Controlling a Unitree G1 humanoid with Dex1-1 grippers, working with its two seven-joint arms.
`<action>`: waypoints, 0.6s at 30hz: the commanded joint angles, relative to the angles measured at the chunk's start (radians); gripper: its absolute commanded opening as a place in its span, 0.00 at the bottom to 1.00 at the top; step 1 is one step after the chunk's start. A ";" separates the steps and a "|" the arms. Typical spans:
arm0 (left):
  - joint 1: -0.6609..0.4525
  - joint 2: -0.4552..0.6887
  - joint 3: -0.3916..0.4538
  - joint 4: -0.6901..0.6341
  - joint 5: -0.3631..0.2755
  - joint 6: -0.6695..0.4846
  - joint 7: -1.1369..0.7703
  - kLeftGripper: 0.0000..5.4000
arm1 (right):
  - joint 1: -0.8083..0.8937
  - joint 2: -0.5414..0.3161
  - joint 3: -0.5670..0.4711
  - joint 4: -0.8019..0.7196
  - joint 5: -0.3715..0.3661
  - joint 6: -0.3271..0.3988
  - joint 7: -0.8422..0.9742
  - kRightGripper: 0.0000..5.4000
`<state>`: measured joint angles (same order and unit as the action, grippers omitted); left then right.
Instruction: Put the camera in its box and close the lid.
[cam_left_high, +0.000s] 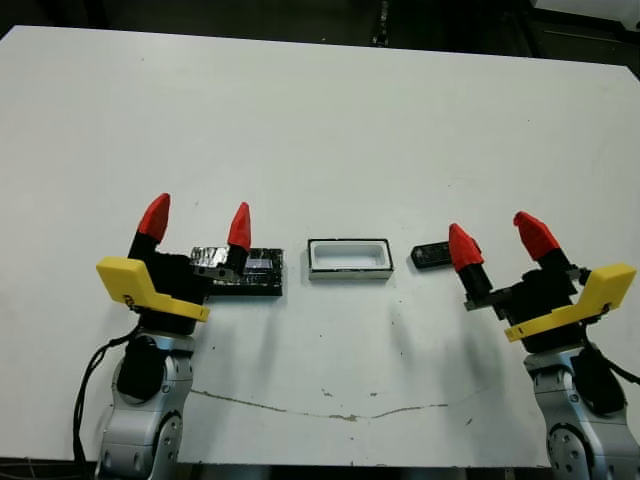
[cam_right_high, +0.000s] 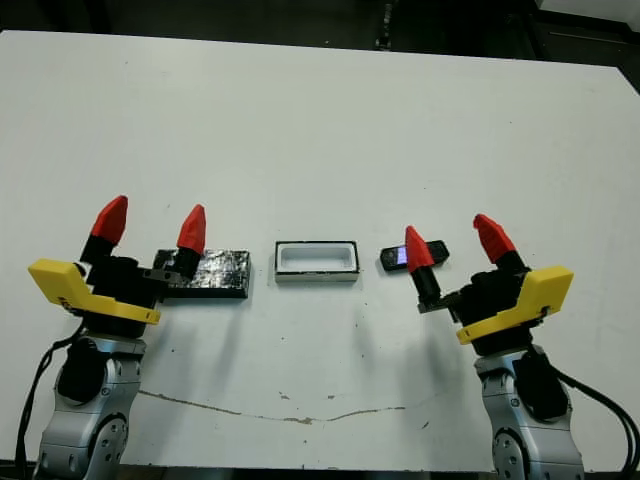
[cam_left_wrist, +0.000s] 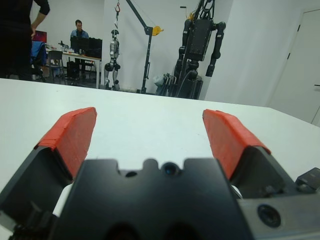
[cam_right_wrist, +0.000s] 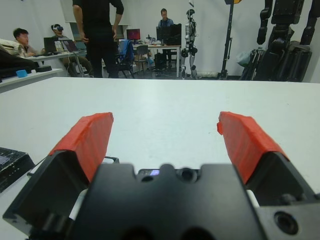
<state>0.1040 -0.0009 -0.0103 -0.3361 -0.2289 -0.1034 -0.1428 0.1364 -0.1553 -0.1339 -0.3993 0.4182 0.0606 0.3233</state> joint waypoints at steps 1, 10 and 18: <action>0.012 0.004 -0.001 -0.006 0.007 0.008 0.001 1.00 | 0.009 -0.009 -0.003 0.002 -0.002 0.000 0.004 1.00; 0.012 -0.009 0.003 -0.008 -0.008 0.010 0.004 1.00 | 0.015 -0.017 -0.005 -0.001 0.006 0.009 0.010 1.00; 0.012 -0.009 0.001 -0.010 0.010 0.008 0.012 1.00 | -0.097 -0.203 -0.118 0.046 0.046 0.031 0.130 1.00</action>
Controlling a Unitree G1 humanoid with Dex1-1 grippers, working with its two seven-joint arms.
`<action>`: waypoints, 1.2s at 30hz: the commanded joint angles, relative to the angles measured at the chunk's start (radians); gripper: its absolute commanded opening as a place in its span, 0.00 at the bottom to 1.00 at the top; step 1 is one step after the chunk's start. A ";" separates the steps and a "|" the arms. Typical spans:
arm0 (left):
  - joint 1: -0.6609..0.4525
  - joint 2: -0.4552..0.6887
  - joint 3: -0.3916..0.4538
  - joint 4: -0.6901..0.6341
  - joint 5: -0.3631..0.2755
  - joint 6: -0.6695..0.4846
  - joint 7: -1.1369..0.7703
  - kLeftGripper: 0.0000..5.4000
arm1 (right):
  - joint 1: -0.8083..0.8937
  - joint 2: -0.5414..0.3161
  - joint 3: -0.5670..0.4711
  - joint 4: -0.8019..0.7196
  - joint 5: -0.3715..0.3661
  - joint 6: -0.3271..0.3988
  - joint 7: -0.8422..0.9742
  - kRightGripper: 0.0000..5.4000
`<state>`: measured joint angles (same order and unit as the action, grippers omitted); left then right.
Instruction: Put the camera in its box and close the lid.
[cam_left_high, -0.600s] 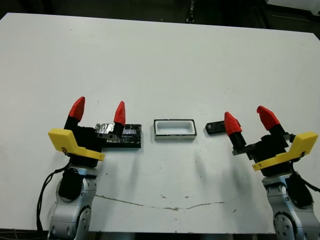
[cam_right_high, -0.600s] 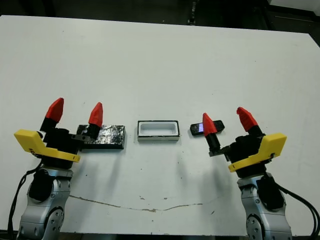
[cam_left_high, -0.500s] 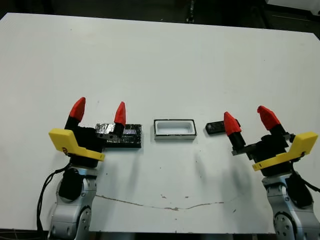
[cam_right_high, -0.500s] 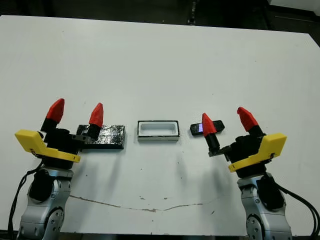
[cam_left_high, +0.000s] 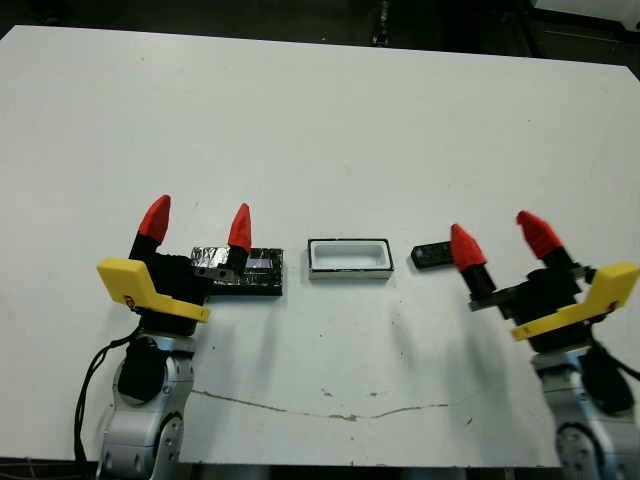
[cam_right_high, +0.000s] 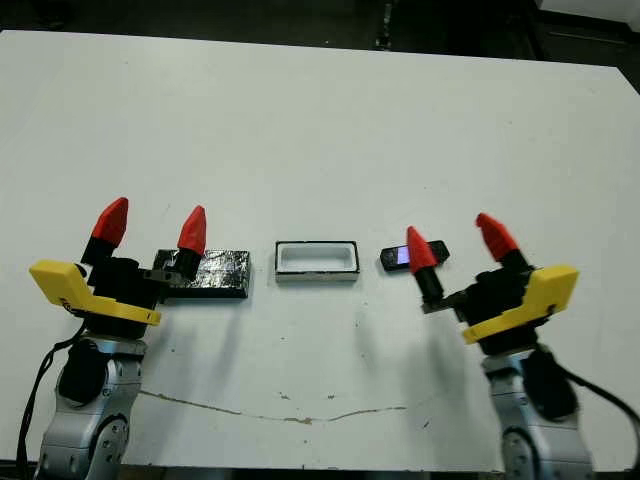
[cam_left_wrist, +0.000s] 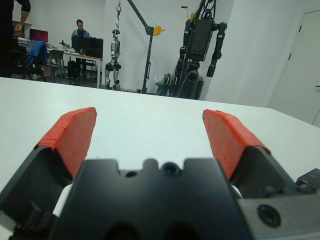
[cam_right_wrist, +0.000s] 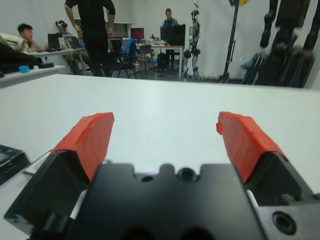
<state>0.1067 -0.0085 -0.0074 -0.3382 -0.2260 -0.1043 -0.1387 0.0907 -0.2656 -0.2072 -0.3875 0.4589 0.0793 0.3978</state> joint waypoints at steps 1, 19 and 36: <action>0.010 -0.001 -0.002 -0.006 0.009 0.005 0.007 1.00 | -0.079 -0.131 -0.060 0.054 0.010 0.016 0.085 1.00; 0.001 -0.006 -0.001 -0.010 0.015 0.018 0.021 1.00 | -0.842 -0.569 0.247 0.711 -0.135 0.093 0.900 1.00; 0.007 -0.008 0.000 -0.006 0.023 0.013 0.023 1.00 | -1.086 -0.483 0.563 1.014 -0.480 -0.130 1.216 1.00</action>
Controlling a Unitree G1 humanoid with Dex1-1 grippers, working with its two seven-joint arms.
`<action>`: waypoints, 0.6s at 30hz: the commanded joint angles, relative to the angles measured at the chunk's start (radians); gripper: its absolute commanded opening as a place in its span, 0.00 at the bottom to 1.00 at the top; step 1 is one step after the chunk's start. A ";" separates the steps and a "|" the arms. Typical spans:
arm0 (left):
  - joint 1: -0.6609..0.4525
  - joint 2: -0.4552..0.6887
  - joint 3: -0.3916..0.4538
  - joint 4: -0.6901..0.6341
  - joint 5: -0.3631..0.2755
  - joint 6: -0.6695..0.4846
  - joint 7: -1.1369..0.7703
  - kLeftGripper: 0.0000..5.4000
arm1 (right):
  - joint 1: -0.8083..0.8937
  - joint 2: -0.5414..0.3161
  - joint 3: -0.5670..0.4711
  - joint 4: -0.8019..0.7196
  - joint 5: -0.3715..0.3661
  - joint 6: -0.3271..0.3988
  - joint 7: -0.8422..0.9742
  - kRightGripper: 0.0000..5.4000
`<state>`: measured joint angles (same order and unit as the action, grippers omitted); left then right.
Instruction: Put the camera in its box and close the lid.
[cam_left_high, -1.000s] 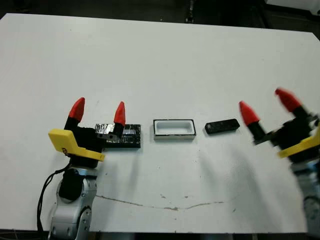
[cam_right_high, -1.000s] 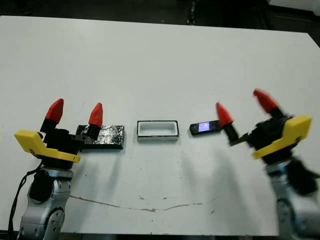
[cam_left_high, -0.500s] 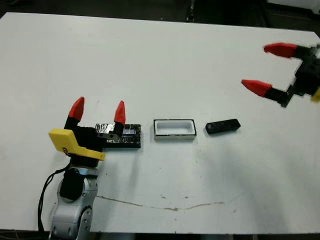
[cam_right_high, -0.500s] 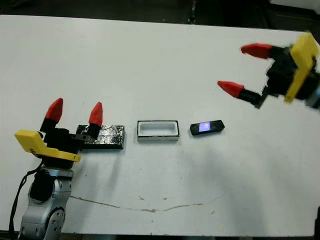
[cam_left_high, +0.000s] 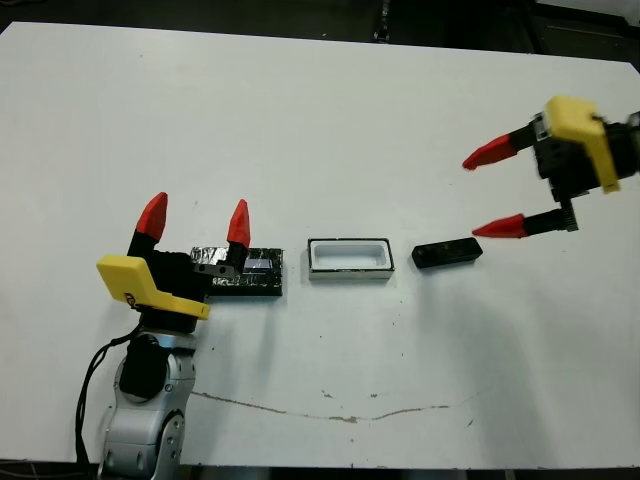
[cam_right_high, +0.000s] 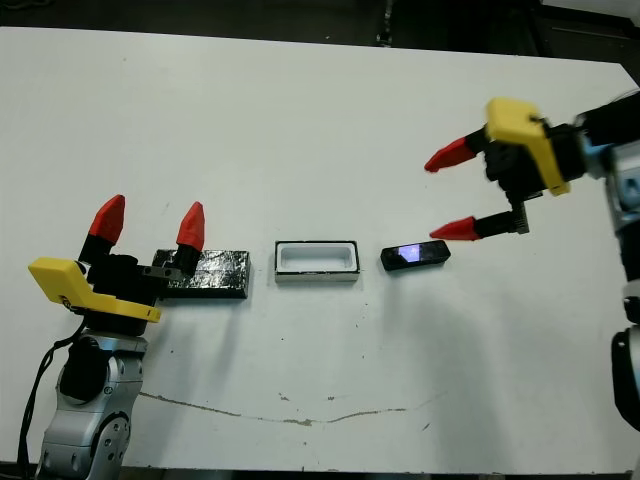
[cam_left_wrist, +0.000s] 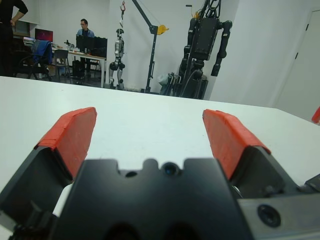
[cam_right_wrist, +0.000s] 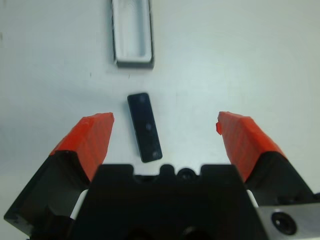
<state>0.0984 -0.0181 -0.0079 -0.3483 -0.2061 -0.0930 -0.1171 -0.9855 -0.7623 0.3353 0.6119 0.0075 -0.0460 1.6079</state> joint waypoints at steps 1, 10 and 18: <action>0.018 0.001 0.001 0.004 0.003 0.001 0.002 1.00 | -0.006 0.019 0.031 0.011 -0.046 0.018 0.005 1.00; 0.028 -0.001 0.001 -0.003 -0.003 0.005 0.003 1.00 | 0.030 0.075 0.064 0.025 -0.112 0.031 -0.019 1.00; 0.027 0.002 0.002 -0.001 0.005 0.008 0.004 1.00 | 0.044 0.105 0.097 0.036 -0.182 0.077 -0.055 1.00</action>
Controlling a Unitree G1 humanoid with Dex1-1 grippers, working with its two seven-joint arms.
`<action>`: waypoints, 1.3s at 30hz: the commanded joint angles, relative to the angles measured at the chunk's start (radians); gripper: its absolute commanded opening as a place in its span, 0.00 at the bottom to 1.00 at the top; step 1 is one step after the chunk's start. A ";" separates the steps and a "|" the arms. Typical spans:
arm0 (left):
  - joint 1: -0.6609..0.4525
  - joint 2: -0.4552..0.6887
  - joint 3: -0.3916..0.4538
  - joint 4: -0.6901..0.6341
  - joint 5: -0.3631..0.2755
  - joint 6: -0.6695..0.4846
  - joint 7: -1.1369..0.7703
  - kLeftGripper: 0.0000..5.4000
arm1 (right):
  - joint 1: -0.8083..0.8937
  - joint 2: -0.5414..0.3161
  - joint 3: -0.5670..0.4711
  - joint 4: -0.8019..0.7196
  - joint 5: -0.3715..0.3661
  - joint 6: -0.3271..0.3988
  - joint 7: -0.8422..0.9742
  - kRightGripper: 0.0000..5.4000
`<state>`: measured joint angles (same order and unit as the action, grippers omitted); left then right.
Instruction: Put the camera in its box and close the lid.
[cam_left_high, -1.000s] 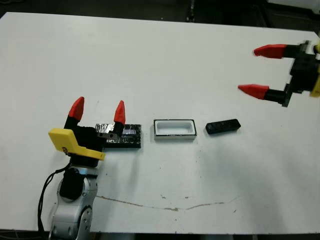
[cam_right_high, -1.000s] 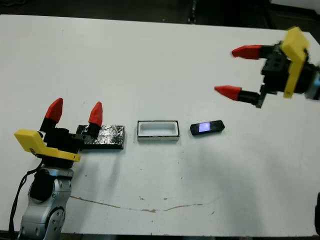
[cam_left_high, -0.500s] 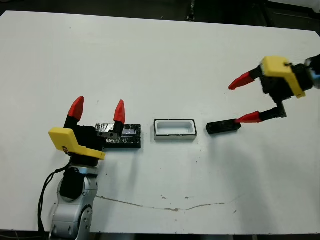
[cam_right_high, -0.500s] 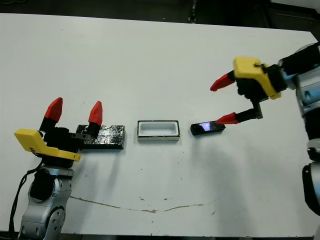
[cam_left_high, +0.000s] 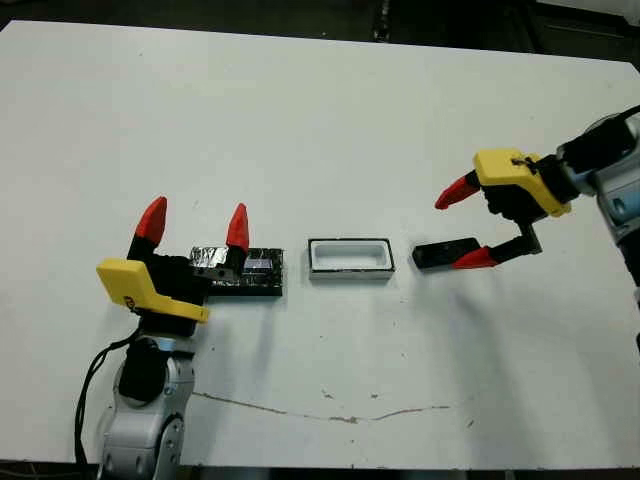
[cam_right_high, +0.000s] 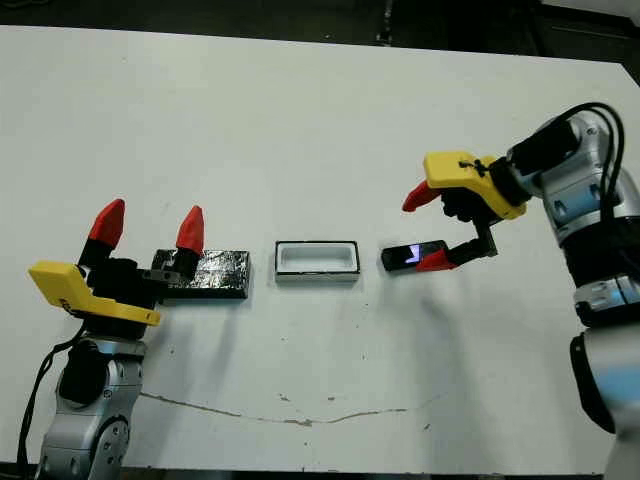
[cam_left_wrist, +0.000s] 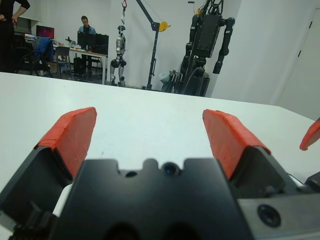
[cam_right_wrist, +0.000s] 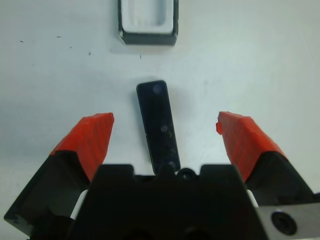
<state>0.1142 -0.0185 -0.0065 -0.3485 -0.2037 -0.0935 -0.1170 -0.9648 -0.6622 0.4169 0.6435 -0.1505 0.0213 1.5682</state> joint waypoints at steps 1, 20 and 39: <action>0.012 0.002 0.001 -0.001 0.002 0.010 0.004 1.00 | 0.025 0.010 0.014 0.012 -0.021 0.004 -0.009 1.00; 0.013 0.005 -0.003 0.004 0.003 0.003 -0.003 1.00 | 0.095 0.036 -0.020 0.013 -0.011 0.016 -0.071 0.79; 0.009 0.001 -0.007 -0.007 -0.003 0.020 0.003 1.00 | 0.131 0.050 -0.037 0.004 0.007 0.022 -0.119 0.31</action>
<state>0.1145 -0.0193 -0.0129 -0.3487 -0.2053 -0.0920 -0.1174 -0.8640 -0.6068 0.3799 0.6611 -0.1331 0.0365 1.4651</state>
